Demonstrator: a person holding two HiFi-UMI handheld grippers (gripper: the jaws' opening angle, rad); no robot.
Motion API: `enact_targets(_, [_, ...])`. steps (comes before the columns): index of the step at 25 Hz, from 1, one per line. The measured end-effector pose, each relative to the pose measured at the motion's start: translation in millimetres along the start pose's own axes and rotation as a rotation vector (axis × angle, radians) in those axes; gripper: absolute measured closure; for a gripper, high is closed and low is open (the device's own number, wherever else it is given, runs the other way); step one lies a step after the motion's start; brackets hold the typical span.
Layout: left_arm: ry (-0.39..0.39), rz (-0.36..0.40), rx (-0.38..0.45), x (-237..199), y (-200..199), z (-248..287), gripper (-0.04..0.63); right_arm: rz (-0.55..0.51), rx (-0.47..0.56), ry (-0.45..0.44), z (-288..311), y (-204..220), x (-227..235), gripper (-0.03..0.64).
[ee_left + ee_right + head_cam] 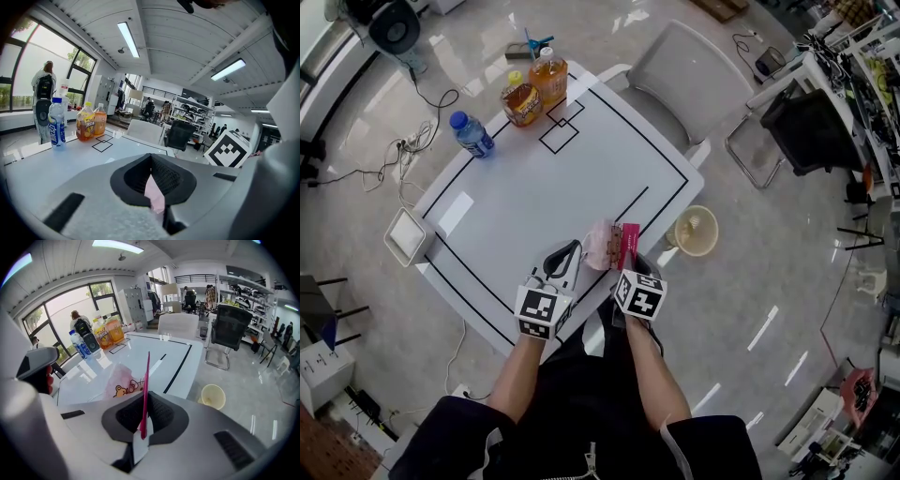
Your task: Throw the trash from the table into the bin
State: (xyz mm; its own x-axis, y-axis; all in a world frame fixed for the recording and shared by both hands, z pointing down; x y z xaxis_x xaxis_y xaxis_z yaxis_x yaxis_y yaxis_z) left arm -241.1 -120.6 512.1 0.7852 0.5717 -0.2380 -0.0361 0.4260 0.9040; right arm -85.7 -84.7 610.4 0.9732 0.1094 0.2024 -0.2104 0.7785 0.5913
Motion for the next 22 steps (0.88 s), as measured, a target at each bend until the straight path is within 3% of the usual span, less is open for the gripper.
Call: enact_targets(22, [-0.02,-0.02,0.032,-16,-5,-11,0.588,-0.097,0.185,-0.105,-37,-83,-43,0.603])
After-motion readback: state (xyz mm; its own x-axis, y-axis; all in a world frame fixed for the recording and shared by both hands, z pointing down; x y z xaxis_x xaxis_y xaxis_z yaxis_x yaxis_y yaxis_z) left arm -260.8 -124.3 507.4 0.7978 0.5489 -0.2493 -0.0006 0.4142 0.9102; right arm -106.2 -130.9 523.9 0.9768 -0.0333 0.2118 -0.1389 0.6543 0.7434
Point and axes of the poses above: the fingertips, and each gripper's own axes: z forward along the fingers, x to its right, y out of its underside, the point moved 2 cm from there along -z, backward along the fingers, and after that the axes turned 4 degrees about -y, right-handed, at the moved point
